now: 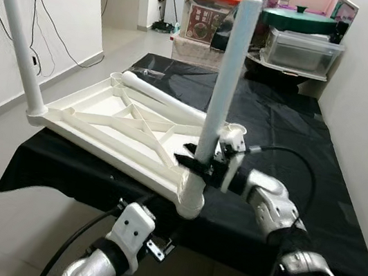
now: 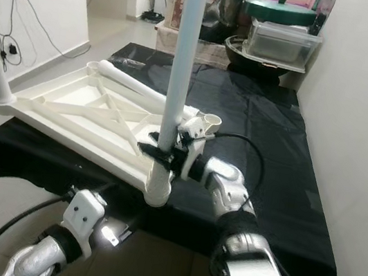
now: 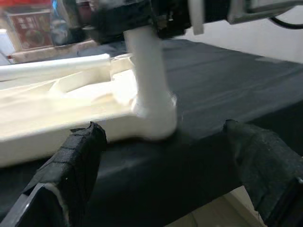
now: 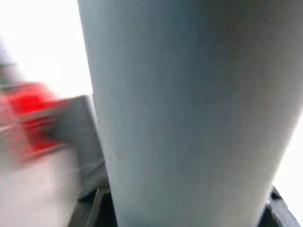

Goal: Building children table

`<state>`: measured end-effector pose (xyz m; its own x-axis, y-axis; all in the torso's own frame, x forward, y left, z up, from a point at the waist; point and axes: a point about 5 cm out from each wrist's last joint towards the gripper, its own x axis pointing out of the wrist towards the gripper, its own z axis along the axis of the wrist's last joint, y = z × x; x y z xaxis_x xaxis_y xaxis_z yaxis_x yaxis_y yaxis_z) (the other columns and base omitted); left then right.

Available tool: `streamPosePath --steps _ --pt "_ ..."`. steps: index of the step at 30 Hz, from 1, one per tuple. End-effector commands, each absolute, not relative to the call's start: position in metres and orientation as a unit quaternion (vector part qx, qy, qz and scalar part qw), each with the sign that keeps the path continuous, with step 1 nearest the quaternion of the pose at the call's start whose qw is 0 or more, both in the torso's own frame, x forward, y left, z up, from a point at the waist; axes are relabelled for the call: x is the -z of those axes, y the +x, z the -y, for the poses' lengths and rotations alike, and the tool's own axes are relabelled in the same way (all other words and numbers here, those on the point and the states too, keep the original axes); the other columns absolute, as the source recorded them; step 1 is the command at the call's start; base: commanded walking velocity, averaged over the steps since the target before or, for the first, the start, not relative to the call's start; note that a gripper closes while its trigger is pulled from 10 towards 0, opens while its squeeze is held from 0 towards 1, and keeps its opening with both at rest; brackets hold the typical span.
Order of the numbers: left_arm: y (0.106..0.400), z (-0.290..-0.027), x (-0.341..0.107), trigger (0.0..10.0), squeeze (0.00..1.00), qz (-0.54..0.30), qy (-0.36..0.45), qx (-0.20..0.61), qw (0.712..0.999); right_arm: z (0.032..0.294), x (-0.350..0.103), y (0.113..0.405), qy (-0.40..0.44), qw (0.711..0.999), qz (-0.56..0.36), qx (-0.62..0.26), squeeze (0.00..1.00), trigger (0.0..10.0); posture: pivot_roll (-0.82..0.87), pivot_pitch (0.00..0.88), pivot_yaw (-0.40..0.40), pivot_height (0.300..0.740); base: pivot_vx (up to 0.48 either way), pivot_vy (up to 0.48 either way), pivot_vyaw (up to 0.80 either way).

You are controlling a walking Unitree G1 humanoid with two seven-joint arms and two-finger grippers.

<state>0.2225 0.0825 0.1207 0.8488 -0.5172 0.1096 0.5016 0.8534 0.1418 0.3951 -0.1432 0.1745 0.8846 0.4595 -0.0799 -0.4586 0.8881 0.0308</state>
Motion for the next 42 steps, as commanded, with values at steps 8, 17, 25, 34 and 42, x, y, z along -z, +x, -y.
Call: streamPosePath --steps 8,17,25,34,42 --pt "0.222 -0.083 -0.115 10.0 0.0 0.057 0.057 0.266 0.961 0.221 -0.148 0.39 -0.012 0.981 -0.125 0.147 0.0 0.0 0.06 0.0 -0.08 0.74 0.0 0.0 0.0" --pt "0.222 -0.083 -0.115 10.0 0.0 0.057 0.058 0.265 0.961 0.198 -0.141 0.388 0.037 0.973 -0.117 0.195 1.0 10.0 0.06 0.0 -0.081 0.74 0.0 0.0 0.0" --pt "0.221 -0.083 -0.115 10.0 0.0 0.057 0.057 0.264 0.961 0.179 -0.175 0.401 0.085 0.995 0.007 0.047 0.0 10.0 0.06 0.0 -0.084 0.74 0.0 0.0 0.0" --pt "0.221 -0.083 -0.114 10.0 0.0 0.056 0.058 0.267 0.96 0.174 -0.185 0.384 0.122 0.933 -0.009 -0.337 0.0 10.0 0.06 0.0 -0.081 0.74 0.0 0.0 0.0" --pt "0.221 -0.084 -0.113 10.0 0.0 0.055 0.06 0.267 0.96 0.146 -0.177 0.356 0.09 0.835 -0.021 -0.543 0.0 10.0 0.06 0.0 -0.077 0.74 0.0 0.0 0.0"
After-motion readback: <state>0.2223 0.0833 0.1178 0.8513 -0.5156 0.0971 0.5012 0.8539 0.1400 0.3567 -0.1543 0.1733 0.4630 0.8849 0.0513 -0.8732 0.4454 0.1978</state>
